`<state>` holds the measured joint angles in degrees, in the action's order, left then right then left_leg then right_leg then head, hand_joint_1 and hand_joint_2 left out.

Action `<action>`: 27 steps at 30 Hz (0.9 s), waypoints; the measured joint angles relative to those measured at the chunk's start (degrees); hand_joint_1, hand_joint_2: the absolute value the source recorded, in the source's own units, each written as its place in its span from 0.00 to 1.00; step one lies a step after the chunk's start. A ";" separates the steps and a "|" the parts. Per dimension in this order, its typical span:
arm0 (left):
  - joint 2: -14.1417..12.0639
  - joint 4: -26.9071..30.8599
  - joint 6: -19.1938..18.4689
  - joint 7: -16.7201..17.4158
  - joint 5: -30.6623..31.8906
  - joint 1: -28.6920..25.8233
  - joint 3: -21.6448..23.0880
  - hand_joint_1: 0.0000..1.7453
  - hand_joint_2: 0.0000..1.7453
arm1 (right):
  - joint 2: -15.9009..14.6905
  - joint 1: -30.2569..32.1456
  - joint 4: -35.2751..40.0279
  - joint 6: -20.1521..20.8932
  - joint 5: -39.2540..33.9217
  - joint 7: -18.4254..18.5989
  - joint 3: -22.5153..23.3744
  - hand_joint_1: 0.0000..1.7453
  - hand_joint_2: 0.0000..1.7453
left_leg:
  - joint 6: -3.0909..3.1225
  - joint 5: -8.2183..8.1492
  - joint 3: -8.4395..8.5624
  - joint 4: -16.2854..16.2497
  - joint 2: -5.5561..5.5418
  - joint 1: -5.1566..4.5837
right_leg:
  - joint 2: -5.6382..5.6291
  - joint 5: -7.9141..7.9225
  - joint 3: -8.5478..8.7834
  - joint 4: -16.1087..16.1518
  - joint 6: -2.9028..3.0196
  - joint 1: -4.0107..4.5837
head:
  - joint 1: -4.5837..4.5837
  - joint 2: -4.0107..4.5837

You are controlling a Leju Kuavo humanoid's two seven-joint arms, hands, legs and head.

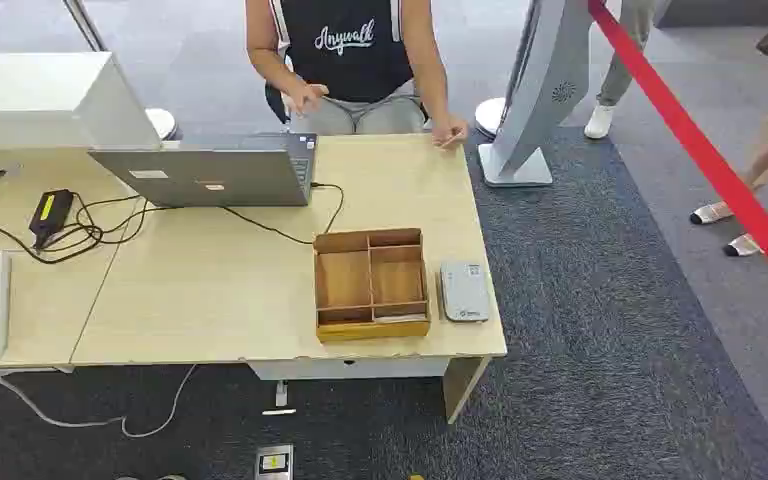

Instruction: Pass the card to the sensor for recognition and then transmit it.

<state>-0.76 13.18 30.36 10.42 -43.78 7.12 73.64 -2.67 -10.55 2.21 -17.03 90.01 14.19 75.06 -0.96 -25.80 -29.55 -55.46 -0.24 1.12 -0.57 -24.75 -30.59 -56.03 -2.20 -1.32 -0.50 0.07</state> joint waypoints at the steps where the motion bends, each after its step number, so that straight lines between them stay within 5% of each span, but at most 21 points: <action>1: 0.00 0.00 0.02 0.15 -0.02 0.00 -0.02 0.00 1.00 | 0.00 0.00 0.00 0.00 0.00 0.00 0.00 0.00 1.00 | 0.00 0.00 0.00 0.00 0.00 0.00 | 0.00 0.00 0.00 0.00 0.00 0.00 | 0.00 0.00; 22: -0.02 0.00 -0.42 -0.15 -0.28 0.00 0.39 0.00 1.00 | -0.59 -0.33 0.02 -1.71 -1.53 -1.18 2.43 0.00 1.00 | 0.00 0.00 -0.01 0.00 0.00 0.00 | 0.00 0.00 0.01 0.00 0.00 0.00 | 0.00 0.00; 25: -0.02 0.00 -0.50 -0.44 -0.63 -0.01 0.39 0.00 1.00 | -0.96 -1.15 0.02 -4.88 -3.24 -6.50 3.70 0.00 1.00 | 0.00 0.00 -0.07 0.00 -0.01 0.00 | 0.00 0.01 0.04 -0.02 0.00 0.00 | 0.00 0.00; 27: -0.04 0.00 -0.50 -0.63 -0.88 0.00 0.39 0.00 1.00 | -1.51 -2.69 0.00 -9.19 -4.64 -14.31 4.92 0.00 1.00 | 0.00 0.01 -0.07 0.00 0.02 -0.01 | -0.02 0.07 0.01 -0.02 0.05 -0.01 | 0.02 0.02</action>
<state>-0.81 13.18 29.86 9.79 -44.65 7.12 74.03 -4.18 -13.24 2.21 -26.22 85.37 -0.13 79.98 -0.96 -25.78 -29.62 -55.45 -0.22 1.11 -0.59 -24.68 -30.58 -56.06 -2.14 -1.33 -0.48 0.09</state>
